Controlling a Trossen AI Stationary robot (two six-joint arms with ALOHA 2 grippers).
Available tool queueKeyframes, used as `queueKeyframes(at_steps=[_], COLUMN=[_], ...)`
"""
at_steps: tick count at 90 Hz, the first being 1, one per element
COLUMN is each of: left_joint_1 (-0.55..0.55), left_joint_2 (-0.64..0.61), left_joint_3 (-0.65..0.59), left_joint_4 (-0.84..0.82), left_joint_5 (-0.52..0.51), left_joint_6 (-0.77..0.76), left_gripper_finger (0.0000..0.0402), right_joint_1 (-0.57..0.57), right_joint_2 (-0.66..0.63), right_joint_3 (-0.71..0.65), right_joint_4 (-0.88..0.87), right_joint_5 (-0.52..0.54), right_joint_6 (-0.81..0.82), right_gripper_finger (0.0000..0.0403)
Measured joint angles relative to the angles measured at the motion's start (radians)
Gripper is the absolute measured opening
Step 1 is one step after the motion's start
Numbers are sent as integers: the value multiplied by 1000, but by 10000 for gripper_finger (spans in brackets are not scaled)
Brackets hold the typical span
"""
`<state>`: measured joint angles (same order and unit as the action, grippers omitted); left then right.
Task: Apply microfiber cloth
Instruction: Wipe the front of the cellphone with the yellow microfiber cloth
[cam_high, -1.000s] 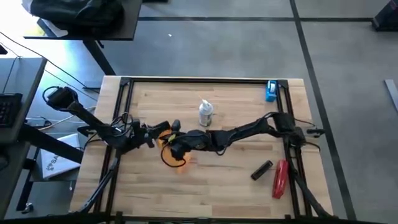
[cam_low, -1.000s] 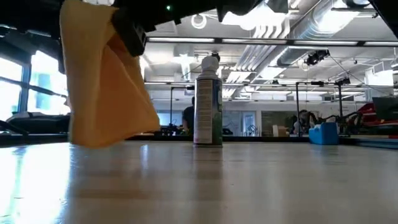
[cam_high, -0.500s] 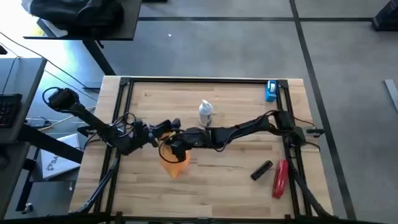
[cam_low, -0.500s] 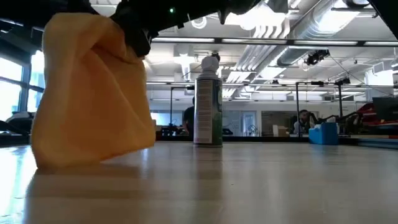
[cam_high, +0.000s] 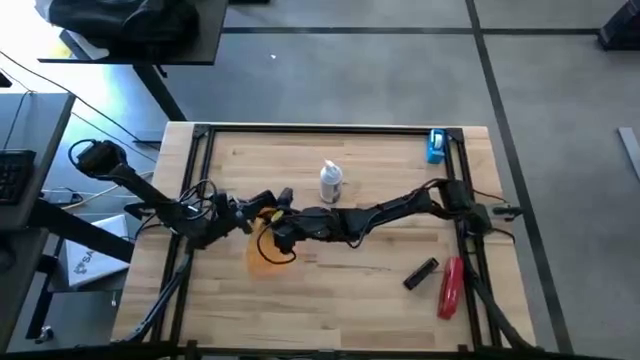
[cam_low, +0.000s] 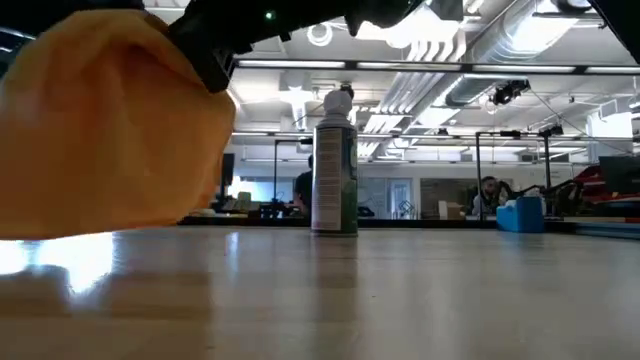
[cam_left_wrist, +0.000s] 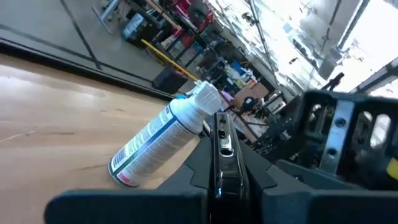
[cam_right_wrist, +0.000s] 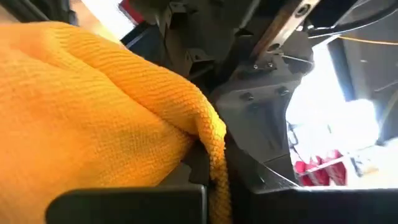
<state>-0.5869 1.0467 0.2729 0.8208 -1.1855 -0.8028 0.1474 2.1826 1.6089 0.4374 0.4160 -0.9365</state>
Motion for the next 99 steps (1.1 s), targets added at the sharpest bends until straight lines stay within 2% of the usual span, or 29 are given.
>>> queueKeyframes(at_steps=[12, 31, 38, 45, 57, 81, 90, 99], left_joint_1=[-1, -33, -55, -74, -91, -97, -99, -111], left_joint_2=[-15, -100, -137, -170, -183, -149, -154, -182], left_joint_3=[0, 0, 0, 0, 2, 2, 2, 2], left_joint_4=[-10, -31, -29, -29, -73, -166, -163, -172], left_joint_5=[12, 74, 81, 85, 74, 153, 158, 164], left_joint_6=[11, 128, 180, 202, 157, 23, 29, 67], left_gripper_finger=[12, 12, 12, 12, 12, 12, 12, 12], right_joint_1=[0, 16, 27, 42, 52, 46, 43, 43], right_joint_2=[0, -8, -5, -1, 1, 2, 2, 2], right_joint_3=[1, 6, 4, 1, 0, -1, -1, 1], right_joint_4=[-25, -144, -165, -168, -120, 43, 67, 55], right_joint_5=[-12, -145, -216, -244, -197, -47, -15, -32], right_joint_6=[-10, 88, 106, 95, 48, -57, -59, -58], right_gripper_finger=[0, 0, 0, 0, 0, 0, 0, 0])
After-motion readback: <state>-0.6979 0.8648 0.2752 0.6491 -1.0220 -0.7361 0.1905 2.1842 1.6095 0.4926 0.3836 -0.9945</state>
